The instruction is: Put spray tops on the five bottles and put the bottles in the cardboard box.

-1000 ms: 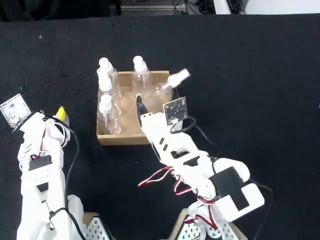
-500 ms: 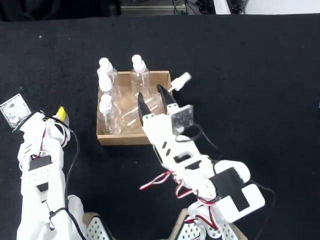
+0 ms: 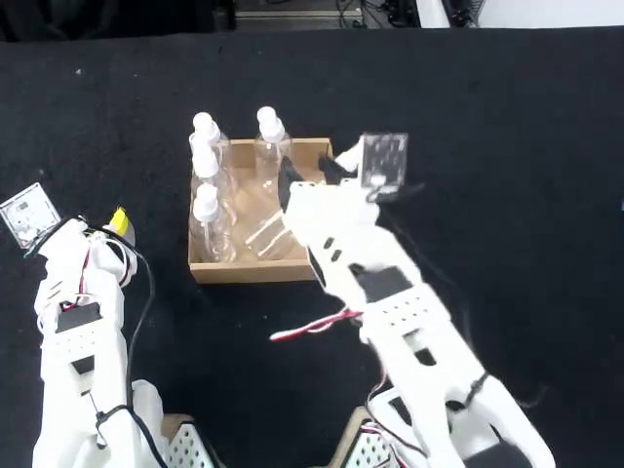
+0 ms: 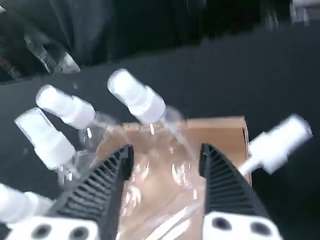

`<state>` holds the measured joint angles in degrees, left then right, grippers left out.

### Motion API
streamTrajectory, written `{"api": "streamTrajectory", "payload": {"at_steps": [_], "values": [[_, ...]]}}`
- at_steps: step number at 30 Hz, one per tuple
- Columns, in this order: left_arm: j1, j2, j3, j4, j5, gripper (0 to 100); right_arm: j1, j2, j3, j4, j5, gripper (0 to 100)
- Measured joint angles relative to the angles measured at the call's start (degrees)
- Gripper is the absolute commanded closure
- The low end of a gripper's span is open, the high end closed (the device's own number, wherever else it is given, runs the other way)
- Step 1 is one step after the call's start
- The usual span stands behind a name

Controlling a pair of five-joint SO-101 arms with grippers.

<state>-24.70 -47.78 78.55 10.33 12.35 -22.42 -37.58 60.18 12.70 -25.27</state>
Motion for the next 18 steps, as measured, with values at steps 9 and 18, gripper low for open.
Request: {"api": "streamTrajectory", "payload": {"at_steps": [9, 18], "values": [[0.0, 0.0, 0.0, 0.0, 0.0, 80, -2.0, 8.7, -17.2, 24.5, -11.8, 76.7], [0.0, 0.0, 0.0, 0.0, 0.0, 80, -6.2, 25.8, -26.0, 28.5, -20.8, 64.2]]}}
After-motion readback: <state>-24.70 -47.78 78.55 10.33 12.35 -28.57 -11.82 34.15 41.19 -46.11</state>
